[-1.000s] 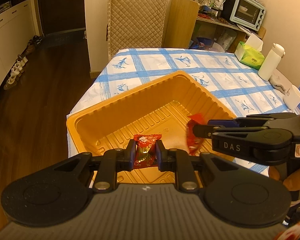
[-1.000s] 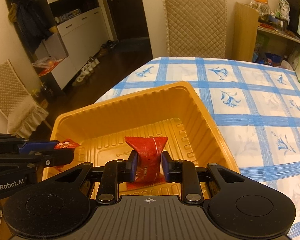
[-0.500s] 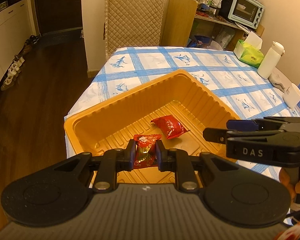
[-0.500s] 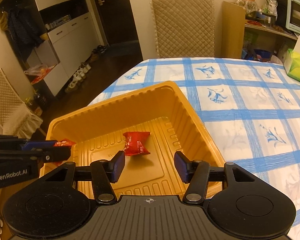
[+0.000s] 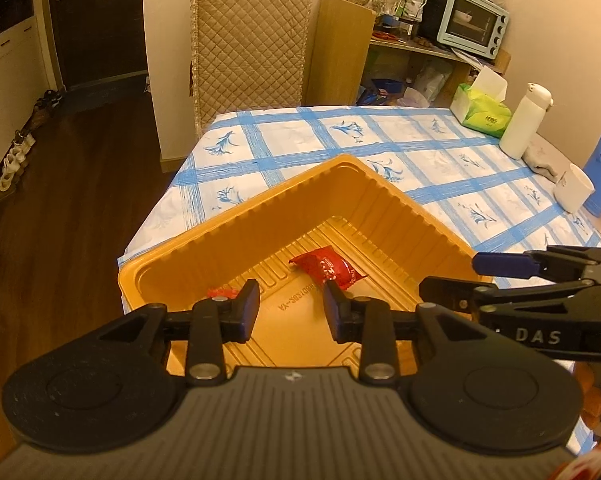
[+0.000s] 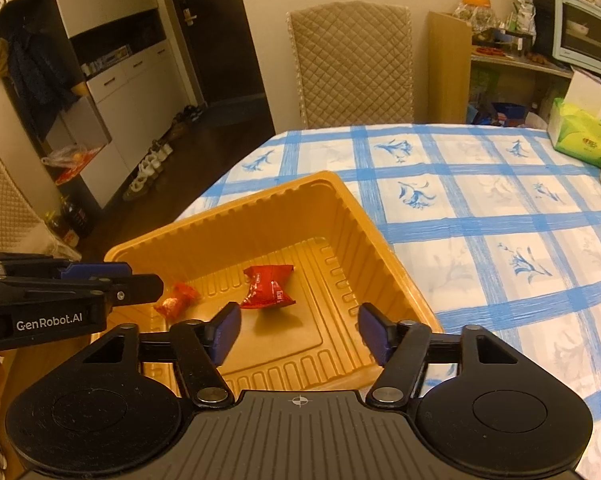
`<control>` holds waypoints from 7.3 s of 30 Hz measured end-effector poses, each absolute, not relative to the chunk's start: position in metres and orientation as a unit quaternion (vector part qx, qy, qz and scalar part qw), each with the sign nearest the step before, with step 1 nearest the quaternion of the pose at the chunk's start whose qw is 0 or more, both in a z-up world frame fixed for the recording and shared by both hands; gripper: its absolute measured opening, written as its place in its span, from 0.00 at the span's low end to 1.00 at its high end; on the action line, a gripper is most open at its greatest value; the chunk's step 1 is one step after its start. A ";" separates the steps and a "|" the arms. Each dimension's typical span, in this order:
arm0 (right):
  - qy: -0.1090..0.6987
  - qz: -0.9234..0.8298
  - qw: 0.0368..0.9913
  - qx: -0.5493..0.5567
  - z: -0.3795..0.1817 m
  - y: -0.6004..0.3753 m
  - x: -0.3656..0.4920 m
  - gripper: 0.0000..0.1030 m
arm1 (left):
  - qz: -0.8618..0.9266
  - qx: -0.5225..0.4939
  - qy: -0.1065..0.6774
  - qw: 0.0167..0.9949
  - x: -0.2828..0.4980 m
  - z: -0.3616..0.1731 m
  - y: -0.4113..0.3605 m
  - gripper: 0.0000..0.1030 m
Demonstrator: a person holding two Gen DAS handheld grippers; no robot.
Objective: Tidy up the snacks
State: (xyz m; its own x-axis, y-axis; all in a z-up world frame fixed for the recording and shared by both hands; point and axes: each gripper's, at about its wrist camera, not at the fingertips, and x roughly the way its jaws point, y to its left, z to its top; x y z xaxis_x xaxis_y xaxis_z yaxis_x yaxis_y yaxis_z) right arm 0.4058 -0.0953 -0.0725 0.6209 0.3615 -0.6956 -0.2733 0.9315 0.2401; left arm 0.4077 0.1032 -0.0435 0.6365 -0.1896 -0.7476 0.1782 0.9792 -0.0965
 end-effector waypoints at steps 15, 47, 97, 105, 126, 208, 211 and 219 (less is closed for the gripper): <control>0.368 0.216 0.903 0.054 -0.044 -0.121 0.354 0.73 | -0.056 -0.021 0.394 0.917 0.337 -0.013 0.093 0.46; 0.404 0.302 0.863 0.033 -0.073 -0.267 0.230 0.75 | 0.061 -0.071 0.412 0.906 0.136 -0.032 -0.005 0.51; 0.419 0.302 0.848 -0.119 -0.161 -0.219 0.274 0.27 | 0.068 -0.051 0.463 0.882 0.147 -0.081 0.058 0.49; 0.420 0.295 0.850 -0.119 -0.162 -0.220 0.274 0.20 | 0.059 -0.036 0.469 0.880 0.154 -0.088 0.062 0.45; 0.425 0.224 0.877 -0.030 -0.140 -0.252 0.262 0.17 | -0.012 0.075 0.470 0.880 0.213 -0.119 0.057 0.44; 0.378 0.318 0.869 -0.010 -0.092 -0.103 0.428 0.17 | -0.027 -0.028 0.441 0.897 0.382 -0.060 0.073 0.17; 0.385 0.311 0.869 -0.011 -0.098 -0.105 0.433 0.17 | -0.027 -0.028 0.448 0.893 0.389 -0.066 0.073 0.17; 0.397 0.298 0.868 -0.006 -0.104 -0.109 0.444 0.17 | -0.023 -0.027 0.464 0.885 0.405 -0.080 0.072 0.17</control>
